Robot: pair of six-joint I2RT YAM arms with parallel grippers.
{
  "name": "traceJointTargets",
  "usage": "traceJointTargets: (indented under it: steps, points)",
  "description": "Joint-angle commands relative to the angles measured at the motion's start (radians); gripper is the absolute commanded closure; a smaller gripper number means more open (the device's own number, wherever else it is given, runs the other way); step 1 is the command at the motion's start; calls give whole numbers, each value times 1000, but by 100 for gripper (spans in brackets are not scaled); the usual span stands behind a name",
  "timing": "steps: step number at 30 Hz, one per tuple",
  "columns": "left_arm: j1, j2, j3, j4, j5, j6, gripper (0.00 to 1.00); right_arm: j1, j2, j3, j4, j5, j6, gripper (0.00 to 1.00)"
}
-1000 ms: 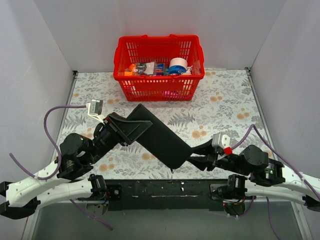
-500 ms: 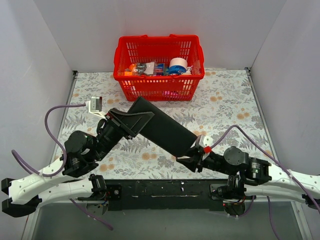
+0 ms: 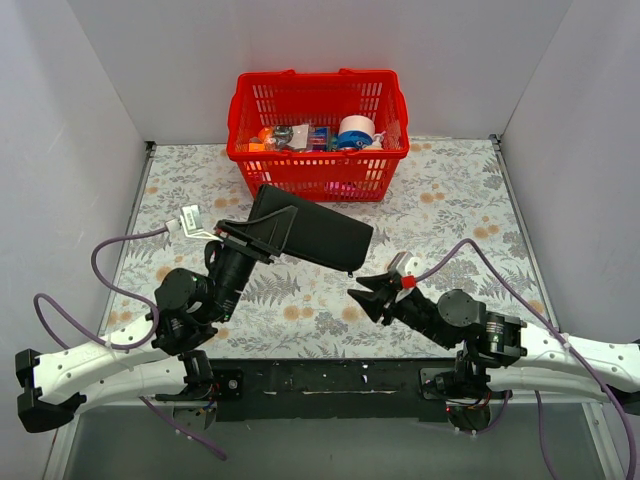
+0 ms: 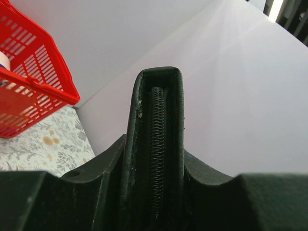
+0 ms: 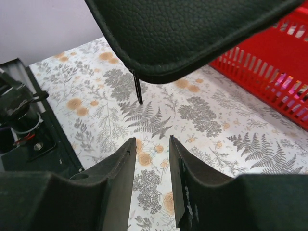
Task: Sort the hair-cutting tools
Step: Zip the hairdressing tool bag.
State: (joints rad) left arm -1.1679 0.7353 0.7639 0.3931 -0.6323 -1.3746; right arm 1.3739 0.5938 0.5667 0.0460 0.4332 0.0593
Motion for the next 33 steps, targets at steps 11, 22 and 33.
traceJointTargets:
  steps: [11, 22, 33]
  points:
    - [-3, -62, -57, 207, -125, 78, 100, -1, 159, 120, 293, 173, -137, 59]
    - [-1, -94, -52, 185, -89, 100, 100, -1, 284, 214, 327, 108, -164, 59]
    - [-3, -68, -26, 188, -20, 146, 100, -1, 284, 239, 315, 73, -154, 62]
